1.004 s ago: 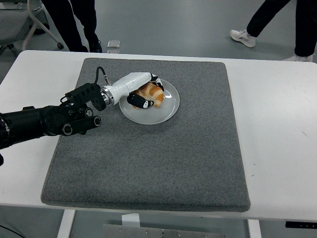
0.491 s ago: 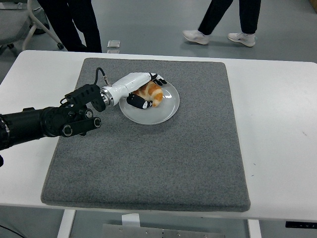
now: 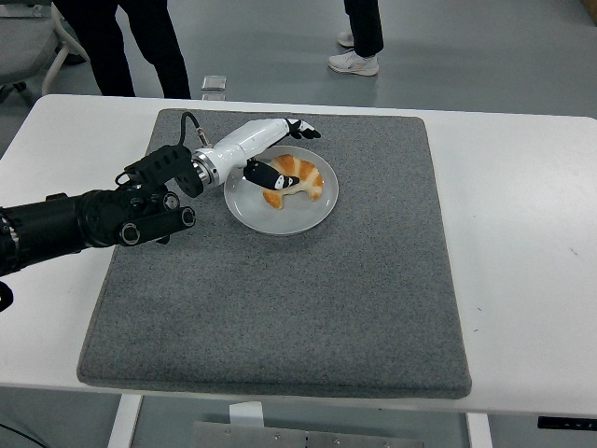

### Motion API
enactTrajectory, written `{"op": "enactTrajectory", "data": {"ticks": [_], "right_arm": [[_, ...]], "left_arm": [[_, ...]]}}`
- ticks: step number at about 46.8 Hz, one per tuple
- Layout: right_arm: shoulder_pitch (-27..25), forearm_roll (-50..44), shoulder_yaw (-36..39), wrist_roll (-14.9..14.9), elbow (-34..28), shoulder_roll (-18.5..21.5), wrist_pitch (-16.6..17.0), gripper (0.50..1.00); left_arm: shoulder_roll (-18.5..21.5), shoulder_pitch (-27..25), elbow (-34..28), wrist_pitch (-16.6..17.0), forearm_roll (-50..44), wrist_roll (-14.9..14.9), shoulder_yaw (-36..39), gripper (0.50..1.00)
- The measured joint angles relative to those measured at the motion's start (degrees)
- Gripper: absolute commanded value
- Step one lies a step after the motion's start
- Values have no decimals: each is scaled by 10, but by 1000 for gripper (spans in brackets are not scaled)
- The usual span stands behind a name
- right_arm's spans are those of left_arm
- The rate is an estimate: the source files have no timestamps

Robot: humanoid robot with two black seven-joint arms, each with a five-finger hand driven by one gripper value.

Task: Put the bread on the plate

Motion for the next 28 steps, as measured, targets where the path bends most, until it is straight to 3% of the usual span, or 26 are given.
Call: {"op": "enactTrajectory", "data": {"ticks": [12, 20, 28], "right_arm": [[0, 0, 0, 0, 0, 0, 0, 930], [0, 0, 1, 0, 0, 0, 0, 930], [0, 0, 1, 0, 0, 0, 0, 930]], "left_arm": [[7, -7, -5, -17, -29, 0, -81, 883], [17, -11, -1, -96, -111, 1, -161, 885], [44, -30, 3, -185, -226, 1, -196, 885]]}}
